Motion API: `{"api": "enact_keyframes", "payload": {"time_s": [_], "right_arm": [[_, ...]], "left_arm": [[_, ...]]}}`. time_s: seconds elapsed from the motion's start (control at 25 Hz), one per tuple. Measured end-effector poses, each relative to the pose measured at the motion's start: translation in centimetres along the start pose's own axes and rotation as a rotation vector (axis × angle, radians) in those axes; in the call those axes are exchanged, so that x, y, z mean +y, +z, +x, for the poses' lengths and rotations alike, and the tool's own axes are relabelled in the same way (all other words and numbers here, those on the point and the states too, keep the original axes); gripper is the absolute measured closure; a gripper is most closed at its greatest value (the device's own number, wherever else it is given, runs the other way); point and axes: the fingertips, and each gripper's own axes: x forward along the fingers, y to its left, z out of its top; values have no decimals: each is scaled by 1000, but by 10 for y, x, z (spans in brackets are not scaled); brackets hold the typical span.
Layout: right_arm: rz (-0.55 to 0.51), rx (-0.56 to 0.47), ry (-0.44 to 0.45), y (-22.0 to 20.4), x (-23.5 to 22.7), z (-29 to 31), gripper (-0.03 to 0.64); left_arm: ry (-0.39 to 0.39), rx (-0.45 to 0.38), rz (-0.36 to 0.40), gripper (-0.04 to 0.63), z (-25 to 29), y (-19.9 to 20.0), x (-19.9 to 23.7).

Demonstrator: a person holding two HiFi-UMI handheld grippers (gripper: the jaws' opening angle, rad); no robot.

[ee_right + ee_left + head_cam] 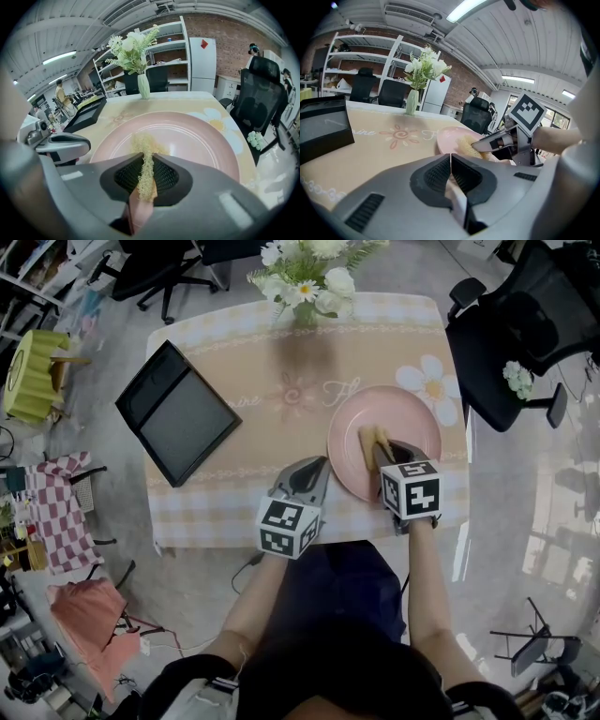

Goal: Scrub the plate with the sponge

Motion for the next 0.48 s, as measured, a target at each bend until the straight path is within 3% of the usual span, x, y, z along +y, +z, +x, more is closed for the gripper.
{"api": "enact_keyframes", "payload": {"time_s": [0.48], "right_arm": [[5,1,-41,0,-8,-2,563]], "left_arm": [[-7,1,0,580,0,1,0]]}}
